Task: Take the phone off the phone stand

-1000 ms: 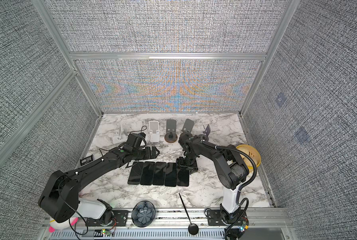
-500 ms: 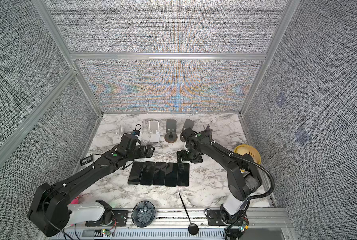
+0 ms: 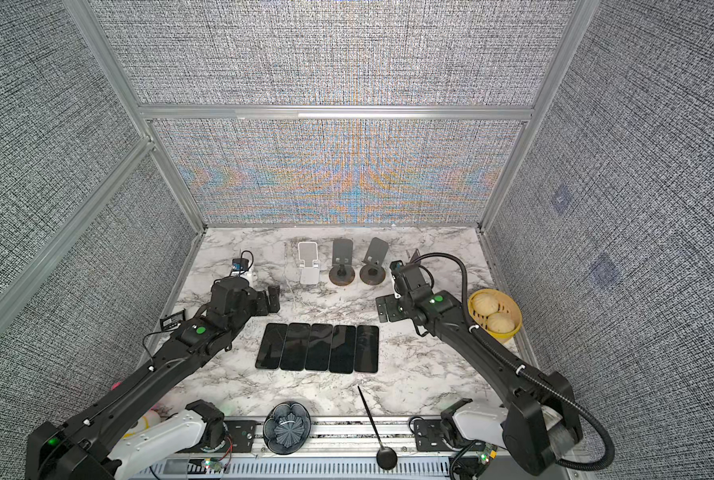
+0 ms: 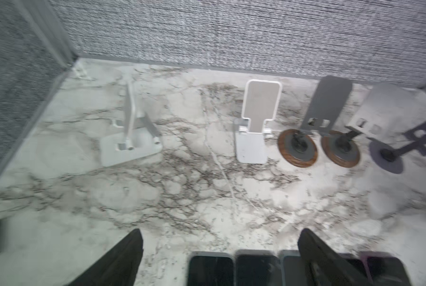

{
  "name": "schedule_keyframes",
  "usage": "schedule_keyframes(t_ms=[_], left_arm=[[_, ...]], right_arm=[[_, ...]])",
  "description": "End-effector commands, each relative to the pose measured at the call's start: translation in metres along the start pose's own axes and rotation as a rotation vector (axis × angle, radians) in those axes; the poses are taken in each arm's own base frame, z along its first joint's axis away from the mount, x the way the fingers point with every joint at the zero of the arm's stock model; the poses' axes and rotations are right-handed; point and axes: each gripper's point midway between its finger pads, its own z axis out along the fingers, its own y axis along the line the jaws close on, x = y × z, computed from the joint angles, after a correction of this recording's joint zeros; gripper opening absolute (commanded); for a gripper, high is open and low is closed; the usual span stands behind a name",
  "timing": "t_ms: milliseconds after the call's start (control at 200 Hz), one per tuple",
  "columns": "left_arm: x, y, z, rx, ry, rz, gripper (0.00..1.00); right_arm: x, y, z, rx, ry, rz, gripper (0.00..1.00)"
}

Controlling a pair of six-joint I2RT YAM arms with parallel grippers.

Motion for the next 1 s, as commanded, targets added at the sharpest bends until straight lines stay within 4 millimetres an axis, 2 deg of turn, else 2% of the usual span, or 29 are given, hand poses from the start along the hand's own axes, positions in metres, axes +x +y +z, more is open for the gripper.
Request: schedule_keyframes(t_ms=[0, 190, 255, 360, 530, 755, 995], left_arm=[[-0.004, 0.042, 0.0, -0.188, -0.082, 0.056, 0.98], [0.012, 0.099, 0.003, -0.388, -0.128, 0.069, 0.98], [0.016, 0.109, 0.005, -0.417, -0.146, 0.082, 0.98], [0.011, 0.123, 0.008, -0.463, -0.184, 0.119, 0.98], [0.014, 0.142, 0.022, -0.483, -0.218, 0.138, 0.98], [0.024, 0.163, 0.049, -0.476, -0.245, 0.055, 0.98], [0.016, 0.173, 0.072, -0.492, -0.205, 0.098, 0.98]], right_arm=[[-0.021, -0.029, 0.004, 0.127, -0.197, -0.086, 0.99], [0.0, -0.072, 0.022, 0.251, -0.239, -0.068, 0.99], [0.006, -0.084, 0.027, 0.276, -0.255, -0.047, 0.99], [0.015, -0.098, 0.036, 0.307, -0.259, -0.032, 0.99], [0.025, -0.113, 0.048, 0.33, -0.259, 0.003, 0.99], [0.015, -0.13, 0.048, 0.38, -0.348, 0.046, 0.99], [-0.001, -0.146, 0.046, 0.409, -0.476, 0.071, 0.99]])
